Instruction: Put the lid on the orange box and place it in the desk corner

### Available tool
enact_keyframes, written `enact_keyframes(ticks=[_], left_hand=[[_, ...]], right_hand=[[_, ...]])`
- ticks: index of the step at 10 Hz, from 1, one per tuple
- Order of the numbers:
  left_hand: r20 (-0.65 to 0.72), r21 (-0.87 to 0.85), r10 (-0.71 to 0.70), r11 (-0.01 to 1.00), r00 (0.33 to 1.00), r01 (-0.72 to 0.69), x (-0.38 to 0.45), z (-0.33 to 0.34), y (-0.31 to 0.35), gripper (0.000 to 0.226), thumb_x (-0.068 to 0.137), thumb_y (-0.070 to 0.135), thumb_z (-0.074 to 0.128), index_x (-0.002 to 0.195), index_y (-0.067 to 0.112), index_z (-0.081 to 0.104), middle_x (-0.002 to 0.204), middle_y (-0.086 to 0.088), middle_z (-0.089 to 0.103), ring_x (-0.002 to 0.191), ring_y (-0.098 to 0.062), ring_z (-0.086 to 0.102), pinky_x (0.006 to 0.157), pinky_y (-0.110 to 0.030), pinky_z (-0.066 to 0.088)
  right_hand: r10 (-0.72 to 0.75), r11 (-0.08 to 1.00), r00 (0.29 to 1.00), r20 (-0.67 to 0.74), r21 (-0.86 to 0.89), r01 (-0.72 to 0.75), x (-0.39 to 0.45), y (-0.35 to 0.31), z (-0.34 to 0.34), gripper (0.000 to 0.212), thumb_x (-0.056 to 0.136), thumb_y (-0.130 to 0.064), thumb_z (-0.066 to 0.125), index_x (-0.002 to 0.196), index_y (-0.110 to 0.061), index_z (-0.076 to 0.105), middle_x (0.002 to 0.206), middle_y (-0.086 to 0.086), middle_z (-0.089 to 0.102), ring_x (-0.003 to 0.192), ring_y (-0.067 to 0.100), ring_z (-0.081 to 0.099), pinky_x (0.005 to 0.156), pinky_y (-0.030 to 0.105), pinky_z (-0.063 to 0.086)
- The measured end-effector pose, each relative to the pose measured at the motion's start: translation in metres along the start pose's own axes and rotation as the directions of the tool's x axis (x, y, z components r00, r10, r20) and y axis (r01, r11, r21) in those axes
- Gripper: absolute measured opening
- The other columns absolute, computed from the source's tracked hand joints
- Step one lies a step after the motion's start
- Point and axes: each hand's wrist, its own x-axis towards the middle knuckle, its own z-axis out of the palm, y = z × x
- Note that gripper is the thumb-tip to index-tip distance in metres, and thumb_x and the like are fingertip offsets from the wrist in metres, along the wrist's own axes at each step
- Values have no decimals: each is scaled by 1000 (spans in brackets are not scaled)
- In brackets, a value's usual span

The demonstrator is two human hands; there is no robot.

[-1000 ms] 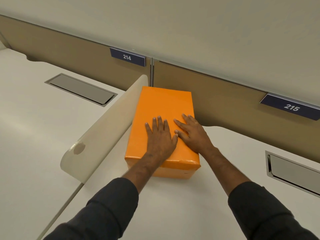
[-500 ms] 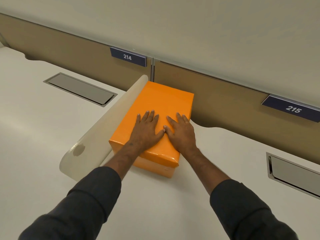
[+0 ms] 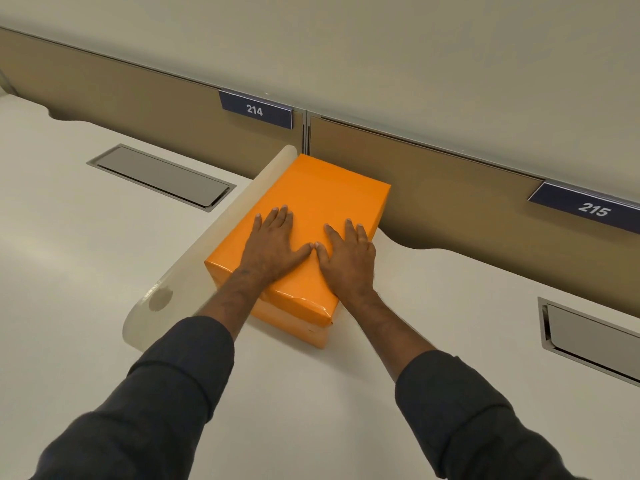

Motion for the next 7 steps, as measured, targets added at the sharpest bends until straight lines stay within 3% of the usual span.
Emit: enact_keyframes(ticks=[2,6,7], left_hand=[[1,-4,-4,1000,1000,4,-1,-3,2,88,97,64,40,162,7,18,172,-12,14,160,-27,10,130,-52,5],[36,37,2,999,999,-3,-5,-21,12,85,99,61,42,162,9,18,171,-13,17,159,-31,11,129,-55,6],[-93,18,48,999,995,-47,-12,-32,17,82,100,55,46,162,9,18,171,-14,15,160,-31,10,130,-53,7]], right_hand=[[-8,1000,1000,29,-25,8,2,-1,-3,60,101,-57,31,153,-27,35,164,14,24,150,38,17,118,59,22],[-47,998,976,215,-28,54,3,8,-26,74,96,-68,25,157,-25,21,166,15,14,152,38,11,118,57,23],[-66,997,989,134,-38,71,0,9,-35,77,97,-67,26,157,-20,21,166,15,15,152,36,12,121,54,18]])
